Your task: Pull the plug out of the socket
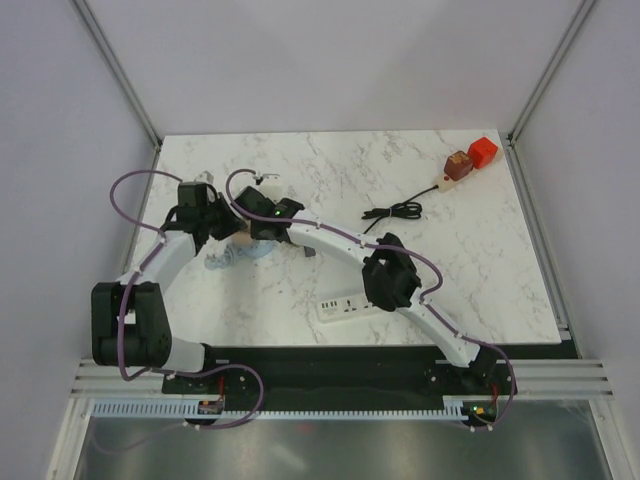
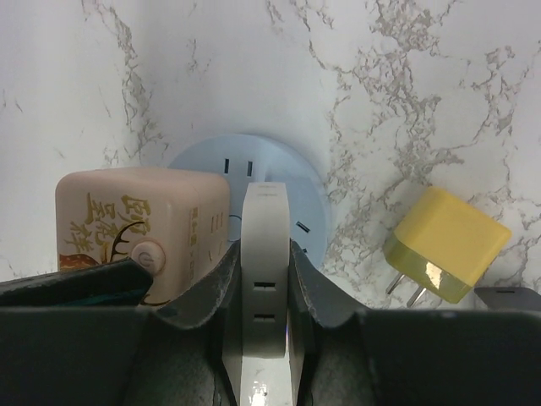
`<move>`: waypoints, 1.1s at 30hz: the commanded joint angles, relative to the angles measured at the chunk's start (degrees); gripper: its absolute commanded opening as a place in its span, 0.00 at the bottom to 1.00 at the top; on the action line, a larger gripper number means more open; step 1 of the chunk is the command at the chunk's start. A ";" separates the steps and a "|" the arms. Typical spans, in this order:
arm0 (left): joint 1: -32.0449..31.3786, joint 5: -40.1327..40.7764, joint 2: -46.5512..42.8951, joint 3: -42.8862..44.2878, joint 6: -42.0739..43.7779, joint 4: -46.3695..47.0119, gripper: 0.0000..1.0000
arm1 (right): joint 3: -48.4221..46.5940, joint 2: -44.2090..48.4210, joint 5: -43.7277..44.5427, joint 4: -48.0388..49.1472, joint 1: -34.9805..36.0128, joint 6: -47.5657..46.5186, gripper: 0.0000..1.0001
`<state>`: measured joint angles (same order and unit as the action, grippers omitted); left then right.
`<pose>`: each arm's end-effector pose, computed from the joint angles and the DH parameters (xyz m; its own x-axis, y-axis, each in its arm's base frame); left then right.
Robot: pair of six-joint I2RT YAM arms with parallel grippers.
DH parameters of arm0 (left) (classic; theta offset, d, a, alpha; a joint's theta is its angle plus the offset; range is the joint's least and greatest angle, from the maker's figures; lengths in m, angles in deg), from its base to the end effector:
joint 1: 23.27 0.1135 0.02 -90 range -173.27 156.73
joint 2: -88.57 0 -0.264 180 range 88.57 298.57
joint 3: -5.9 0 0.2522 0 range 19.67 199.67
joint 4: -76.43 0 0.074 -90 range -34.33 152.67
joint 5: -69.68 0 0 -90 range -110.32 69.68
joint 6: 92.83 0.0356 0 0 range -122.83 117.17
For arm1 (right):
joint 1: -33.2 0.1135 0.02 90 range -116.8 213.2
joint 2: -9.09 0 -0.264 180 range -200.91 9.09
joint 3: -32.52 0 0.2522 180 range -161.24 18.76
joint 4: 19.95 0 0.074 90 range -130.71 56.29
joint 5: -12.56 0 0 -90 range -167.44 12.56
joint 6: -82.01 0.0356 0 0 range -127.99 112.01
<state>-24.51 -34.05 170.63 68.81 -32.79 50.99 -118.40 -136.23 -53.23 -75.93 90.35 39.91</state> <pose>0.2989 -0.0149 0.2160 -0.7030 -0.4700 -0.5338 -0.1859 0.8458 -0.5000 0.3139 0.4592 0.2063 -0.7434 0.0962 -0.6619 -0.1086 0.9591 0.2614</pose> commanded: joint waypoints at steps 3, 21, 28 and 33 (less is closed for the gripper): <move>-2.63 5.91 6.70 -4.50 -0.01 -9.06 0.02 | -11.81 2.23 -2.67 12.15 2.09 0.52 0.00; -2.90 4.51 -2.42 1.74 3.50 -13.63 0.02 | 18.22 24.54 5.33 15.40 -1.94 -9.40 0.00; -2.90 -5.93 -9.01 4.99 1.74 -14.16 0.04 | 33.00 32.98 -3.46 16.47 -8.10 -13.61 0.00; -2.81 -6.91 -11.83 7.37 2.18 -16.26 0.11 | 40.47 33.52 -5.82 16.55 -10.47 -18.27 0.06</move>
<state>-27.50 -37.55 160.97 73.60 -31.81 36.82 -81.03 -102.98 -55.42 -59.49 79.81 26.14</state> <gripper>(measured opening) 0.101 0.279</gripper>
